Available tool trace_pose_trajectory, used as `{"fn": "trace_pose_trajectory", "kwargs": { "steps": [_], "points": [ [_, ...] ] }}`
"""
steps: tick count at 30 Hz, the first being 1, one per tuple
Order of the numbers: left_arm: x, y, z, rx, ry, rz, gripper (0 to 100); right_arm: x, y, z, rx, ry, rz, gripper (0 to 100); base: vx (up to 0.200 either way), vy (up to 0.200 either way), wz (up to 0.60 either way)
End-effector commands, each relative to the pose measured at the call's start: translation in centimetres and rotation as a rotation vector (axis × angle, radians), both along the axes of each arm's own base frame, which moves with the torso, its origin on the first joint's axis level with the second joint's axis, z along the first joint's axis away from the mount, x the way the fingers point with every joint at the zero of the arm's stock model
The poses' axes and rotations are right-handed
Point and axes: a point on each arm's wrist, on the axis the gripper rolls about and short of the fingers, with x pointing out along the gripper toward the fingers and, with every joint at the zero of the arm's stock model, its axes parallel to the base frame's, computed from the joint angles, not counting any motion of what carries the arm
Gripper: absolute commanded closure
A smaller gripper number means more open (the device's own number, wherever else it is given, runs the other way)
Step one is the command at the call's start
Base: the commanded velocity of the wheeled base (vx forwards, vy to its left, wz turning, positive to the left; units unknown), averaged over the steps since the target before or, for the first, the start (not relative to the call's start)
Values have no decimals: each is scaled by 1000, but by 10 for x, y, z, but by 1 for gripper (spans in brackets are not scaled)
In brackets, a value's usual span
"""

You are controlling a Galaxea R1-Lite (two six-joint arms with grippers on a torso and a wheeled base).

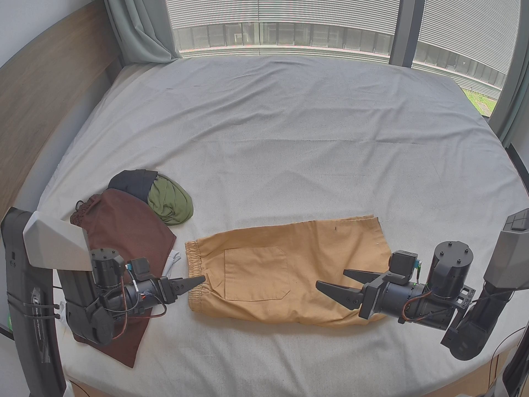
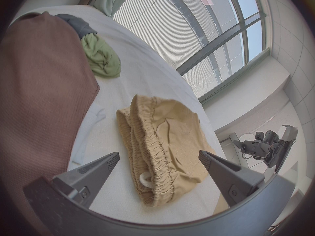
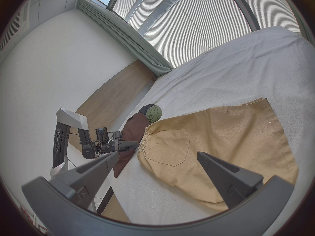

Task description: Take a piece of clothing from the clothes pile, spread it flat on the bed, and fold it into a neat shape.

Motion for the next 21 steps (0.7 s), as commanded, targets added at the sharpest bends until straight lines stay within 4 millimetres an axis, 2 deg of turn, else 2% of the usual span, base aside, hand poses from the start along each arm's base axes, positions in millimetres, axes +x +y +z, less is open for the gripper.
{"fn": "trace_pose_trajectory", "kwargs": {
  "steps": [1, 11, 12, 21],
  "points": [
    [1, -7, -20, 10, 53, -6, 0, 0, 0, -2, -3, 8, 0, 0, 0, 0, 0],
    [4, -17, -33, -15, 118, 26, 0, 3, 2, -9, -15, 28, 0, 0, 0, 0, 0],
    [6, -24, -34, -36, 138, 44, 0, 5, 3, -9, -12, 25, -1, 0, 0, 0, 0],
    [12, -36, -26, -142, 198, 123, 0, 5, 3, -10, -13, 28, 0, 0, 0, 0, 0]
  ]
}}
